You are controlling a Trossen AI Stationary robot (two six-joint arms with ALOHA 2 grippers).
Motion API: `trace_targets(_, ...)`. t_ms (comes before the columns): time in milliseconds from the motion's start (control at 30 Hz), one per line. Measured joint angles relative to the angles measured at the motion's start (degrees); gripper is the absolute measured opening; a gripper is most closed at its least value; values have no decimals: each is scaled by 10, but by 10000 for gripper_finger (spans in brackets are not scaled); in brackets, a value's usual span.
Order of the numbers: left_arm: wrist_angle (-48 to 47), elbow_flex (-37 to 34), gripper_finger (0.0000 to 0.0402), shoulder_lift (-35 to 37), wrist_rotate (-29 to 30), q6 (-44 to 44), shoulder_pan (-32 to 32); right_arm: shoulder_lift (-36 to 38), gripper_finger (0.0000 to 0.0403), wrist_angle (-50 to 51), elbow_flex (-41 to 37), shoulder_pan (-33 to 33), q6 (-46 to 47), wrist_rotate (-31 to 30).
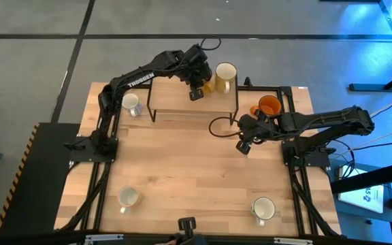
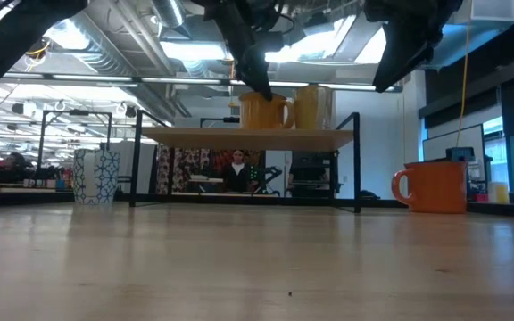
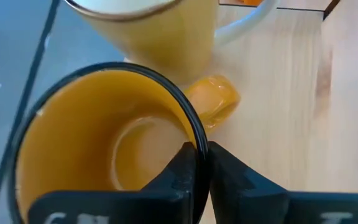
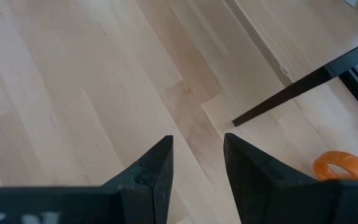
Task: Place coffee mugs
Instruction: Put the yellow mug on the shelf
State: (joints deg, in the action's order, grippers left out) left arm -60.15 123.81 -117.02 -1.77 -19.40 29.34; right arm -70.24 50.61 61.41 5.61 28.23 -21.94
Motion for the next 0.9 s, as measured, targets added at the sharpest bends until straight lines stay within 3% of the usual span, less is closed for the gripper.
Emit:
trace_targets(167, -4, 1, 15, 1, 3, -40, 2, 0, 129, 0, 0, 0, 0, 0)
trace_targets(367, -11, 0, 12, 11, -1, -165, 3, 0, 129, 3, 0, 0, 0, 0)
trace_targets(600, -22, -1, 12, 13, -106, -297, 28, 0, 129, 4, 0, 0, 0, 0)
trace_targets(767, -20, -1, 12, 11, -82, -366, 35, 0, 129, 5, 0, 0, 0, 1)
trace_targets(900, -25, -1, 12, 11, -104, -390, 47, 0, 129, 5, 0, 0, 0, 1)
